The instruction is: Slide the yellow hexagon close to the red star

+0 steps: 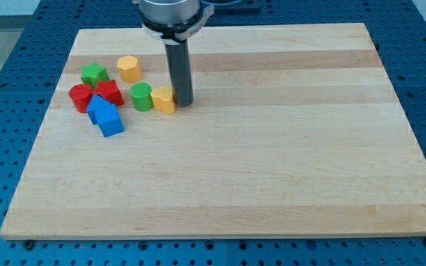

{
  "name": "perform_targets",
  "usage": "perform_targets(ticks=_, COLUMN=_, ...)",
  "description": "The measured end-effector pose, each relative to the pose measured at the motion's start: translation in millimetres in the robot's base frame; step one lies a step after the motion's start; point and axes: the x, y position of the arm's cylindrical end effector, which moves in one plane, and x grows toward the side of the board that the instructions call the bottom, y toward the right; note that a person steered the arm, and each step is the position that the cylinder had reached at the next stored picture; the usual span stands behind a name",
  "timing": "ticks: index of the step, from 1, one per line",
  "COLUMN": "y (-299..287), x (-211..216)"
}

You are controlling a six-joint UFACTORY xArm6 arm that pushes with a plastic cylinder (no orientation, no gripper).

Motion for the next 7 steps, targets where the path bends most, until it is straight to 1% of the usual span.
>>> perform_targets(ticks=1, y=-14.5, x=0.2)
perform_targets(ticks=2, y=-8.3, x=-1.5)
perform_targets(ticks=3, y=4.4, x=-23.9)
perform_targets(ticks=5, y=3.1, x=-81.5)
perform_targets(ticks=6, y=-17.0, x=-109.0)
perform_targets(ticks=7, y=-59.1, x=-119.9)
